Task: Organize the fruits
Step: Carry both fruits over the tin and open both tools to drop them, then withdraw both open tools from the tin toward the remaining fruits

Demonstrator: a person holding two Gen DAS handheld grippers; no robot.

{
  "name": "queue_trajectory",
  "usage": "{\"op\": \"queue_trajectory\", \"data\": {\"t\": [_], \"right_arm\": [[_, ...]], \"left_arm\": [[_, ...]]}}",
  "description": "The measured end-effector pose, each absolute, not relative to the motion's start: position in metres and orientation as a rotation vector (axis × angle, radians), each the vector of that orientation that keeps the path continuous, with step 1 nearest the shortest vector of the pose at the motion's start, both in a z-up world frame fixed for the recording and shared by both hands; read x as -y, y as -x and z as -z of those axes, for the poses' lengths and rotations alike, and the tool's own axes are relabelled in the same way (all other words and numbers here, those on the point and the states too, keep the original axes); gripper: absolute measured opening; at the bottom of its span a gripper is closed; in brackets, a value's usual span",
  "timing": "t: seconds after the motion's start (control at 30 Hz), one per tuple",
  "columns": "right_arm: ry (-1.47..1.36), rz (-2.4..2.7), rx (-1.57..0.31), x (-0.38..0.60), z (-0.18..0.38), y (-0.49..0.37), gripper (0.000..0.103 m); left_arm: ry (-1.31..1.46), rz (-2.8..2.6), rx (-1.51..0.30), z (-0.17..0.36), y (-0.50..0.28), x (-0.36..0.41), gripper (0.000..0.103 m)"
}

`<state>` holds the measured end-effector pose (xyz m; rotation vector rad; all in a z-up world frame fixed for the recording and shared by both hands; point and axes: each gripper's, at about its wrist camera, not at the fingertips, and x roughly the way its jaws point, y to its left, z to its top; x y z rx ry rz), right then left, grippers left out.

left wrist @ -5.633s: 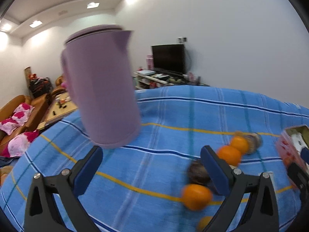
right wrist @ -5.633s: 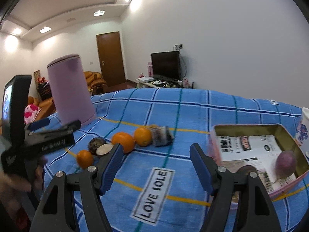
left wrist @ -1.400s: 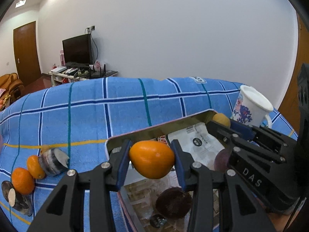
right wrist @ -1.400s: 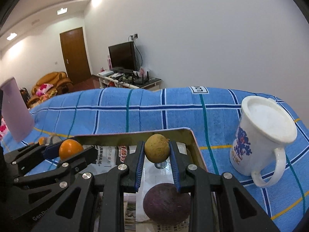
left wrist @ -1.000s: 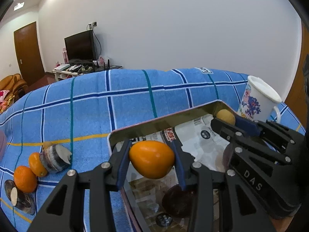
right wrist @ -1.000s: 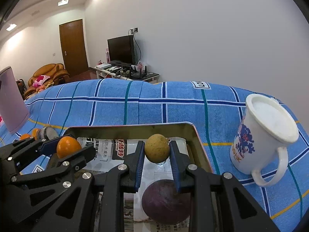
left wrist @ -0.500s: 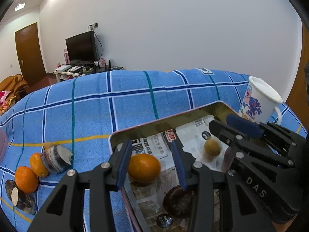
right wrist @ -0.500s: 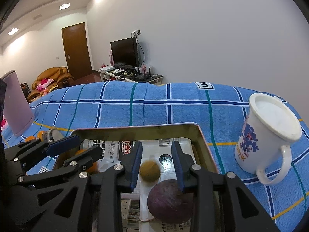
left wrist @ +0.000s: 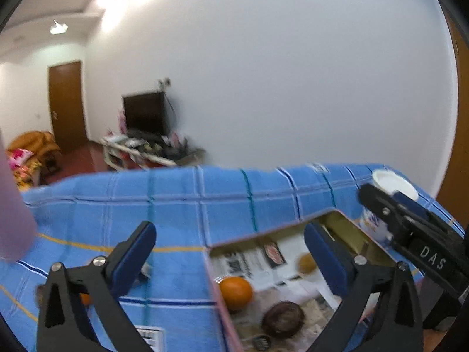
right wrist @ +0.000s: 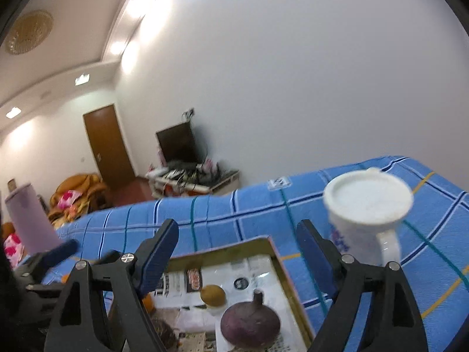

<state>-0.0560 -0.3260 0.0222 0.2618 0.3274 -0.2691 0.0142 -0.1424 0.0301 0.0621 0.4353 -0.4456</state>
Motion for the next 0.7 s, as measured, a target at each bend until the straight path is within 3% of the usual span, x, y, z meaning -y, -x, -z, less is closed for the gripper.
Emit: {"op": "queue_trajectory", "data": {"t": [0.2, 0.7], "right_arm": [[-0.276, 0.31, -0.313, 0.329, -0.024, 0.063, 0.084], [-0.196, 0.328, -0.257, 0.305, -0.025, 0.07, 0.084]], "left_arm": [[0.022, 0.347, -0.427, -0.038, -0.022, 0.103, 0.103], [-0.121, 0.164, -0.363, -0.016, -0.003, 0.087, 0.103]]}}
